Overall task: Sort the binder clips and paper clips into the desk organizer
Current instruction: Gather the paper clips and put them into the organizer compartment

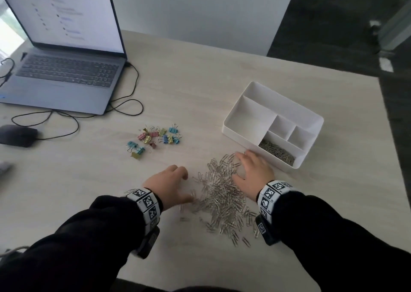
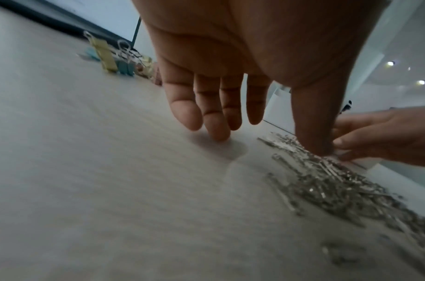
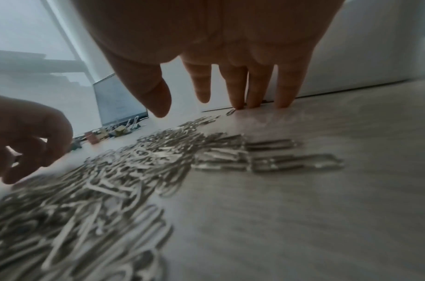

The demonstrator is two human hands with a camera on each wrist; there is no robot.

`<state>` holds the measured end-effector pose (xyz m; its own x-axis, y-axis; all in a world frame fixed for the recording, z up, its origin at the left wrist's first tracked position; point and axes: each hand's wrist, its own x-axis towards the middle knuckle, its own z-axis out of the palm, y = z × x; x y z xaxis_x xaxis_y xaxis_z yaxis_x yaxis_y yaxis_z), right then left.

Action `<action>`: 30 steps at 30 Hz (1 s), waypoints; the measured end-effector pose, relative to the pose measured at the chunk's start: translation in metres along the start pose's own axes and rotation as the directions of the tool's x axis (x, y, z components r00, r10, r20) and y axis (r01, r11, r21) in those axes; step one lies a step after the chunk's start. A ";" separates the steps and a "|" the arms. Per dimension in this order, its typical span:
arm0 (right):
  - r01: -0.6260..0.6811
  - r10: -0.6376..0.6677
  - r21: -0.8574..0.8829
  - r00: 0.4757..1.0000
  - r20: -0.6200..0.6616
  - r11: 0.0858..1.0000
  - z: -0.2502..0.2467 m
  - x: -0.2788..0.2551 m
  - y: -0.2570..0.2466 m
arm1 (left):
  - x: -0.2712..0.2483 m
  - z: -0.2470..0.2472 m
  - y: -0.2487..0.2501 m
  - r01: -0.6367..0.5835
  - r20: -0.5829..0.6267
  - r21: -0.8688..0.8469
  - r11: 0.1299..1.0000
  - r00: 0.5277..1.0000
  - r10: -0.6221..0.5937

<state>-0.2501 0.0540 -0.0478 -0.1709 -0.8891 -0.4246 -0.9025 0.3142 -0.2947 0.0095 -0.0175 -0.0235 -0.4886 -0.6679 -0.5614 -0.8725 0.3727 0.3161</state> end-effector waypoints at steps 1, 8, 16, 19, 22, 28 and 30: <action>0.019 -0.018 -0.027 1.000 0.015 0.999 0.001 -0.001 -0.004 | -0.002 -0.001 -0.004 0.024 0.050 0.059 0.998 0.998 -0.027; 0.315 -0.296 -0.113 0.942 0.156 0.942 0.011 -0.033 -0.019 | -0.008 0.020 0.003 -0.060 0.256 0.240 0.969 0.967 -0.003; 0.192 -0.184 -0.067 0.977 0.109 0.979 -0.002 -0.051 0.008 | 0.014 0.023 0.036 -0.204 0.174 0.172 0.964 0.969 0.174; 0.073 -0.077 0.029 0.989 0.125 0.997 -0.003 -0.056 0.016 | 0.018 0.020 0.043 -0.211 0.101 0.138 0.968 0.975 0.198; 0.032 -0.039 0.048 0.986 0.163 0.998 0.003 -0.058 0.017 | 0.017 0.016 0.043 -0.168 -0.013 0.144 0.975 0.985 0.172; 0.072 -0.077 0.034 0.987 0.144 0.997 0.016 -0.053 0.001 | 0.020 0.019 0.049 -0.149 -0.009 0.204 0.968 0.988 0.154; 0.100 -0.105 0.044 0.986 0.129 0.994 0.019 -0.051 -0.005 | 0.022 0.024 0.054 -0.175 0.008 0.195 0.965 0.984 0.177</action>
<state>-0.2296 0.1042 -0.0410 -0.0232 -0.8667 -0.4982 -0.8969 0.2382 -0.3726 -0.0482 0.0031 -0.0371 -0.6356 -0.5858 -0.5029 -0.7566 0.6024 0.2544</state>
